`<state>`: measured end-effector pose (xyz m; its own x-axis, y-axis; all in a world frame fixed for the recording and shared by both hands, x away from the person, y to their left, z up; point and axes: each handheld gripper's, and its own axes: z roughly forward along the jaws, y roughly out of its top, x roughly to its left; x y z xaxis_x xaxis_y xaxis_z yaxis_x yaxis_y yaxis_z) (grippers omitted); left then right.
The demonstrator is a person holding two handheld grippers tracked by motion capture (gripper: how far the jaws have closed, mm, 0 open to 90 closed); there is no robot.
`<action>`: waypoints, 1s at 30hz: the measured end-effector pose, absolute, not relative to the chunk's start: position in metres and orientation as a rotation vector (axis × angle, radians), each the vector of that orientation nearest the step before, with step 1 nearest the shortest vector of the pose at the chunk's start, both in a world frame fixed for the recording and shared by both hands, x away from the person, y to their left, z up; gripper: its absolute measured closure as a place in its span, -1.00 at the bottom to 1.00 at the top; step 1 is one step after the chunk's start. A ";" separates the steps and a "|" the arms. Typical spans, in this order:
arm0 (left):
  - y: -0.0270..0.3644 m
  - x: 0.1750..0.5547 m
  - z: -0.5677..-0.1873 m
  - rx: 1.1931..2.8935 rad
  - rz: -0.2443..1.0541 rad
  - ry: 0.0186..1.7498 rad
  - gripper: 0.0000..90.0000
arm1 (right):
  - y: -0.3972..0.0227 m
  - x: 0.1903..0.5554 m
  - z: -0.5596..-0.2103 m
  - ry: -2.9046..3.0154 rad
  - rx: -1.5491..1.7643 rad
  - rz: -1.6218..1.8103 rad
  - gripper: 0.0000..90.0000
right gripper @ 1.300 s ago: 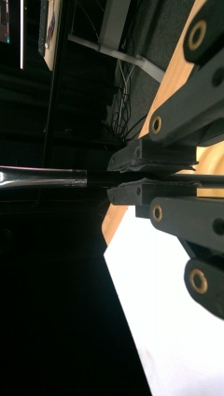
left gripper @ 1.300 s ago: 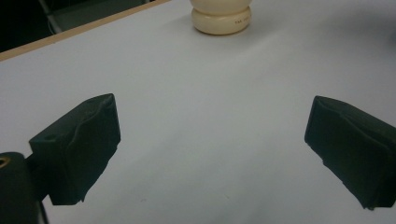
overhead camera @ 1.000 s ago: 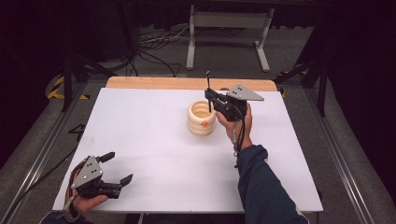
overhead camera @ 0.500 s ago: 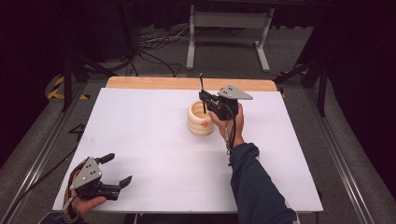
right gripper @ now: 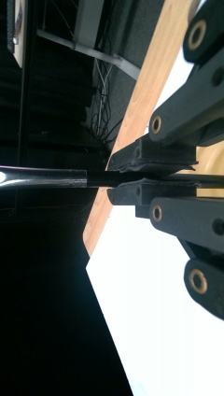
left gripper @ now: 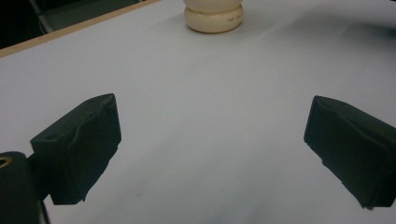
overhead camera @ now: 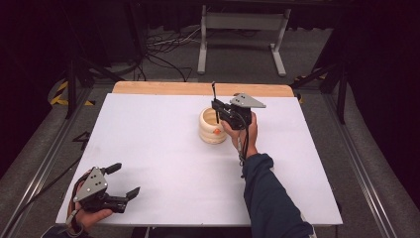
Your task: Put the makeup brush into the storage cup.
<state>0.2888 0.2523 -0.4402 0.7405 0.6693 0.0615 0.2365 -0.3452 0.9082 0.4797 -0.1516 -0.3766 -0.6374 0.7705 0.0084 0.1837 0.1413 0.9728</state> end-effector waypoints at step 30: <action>0.253 0.289 -0.441 1.916 0.517 0.694 -0.89 | -0.154 0.479 -0.397 1.942 0.958 1.486 0.87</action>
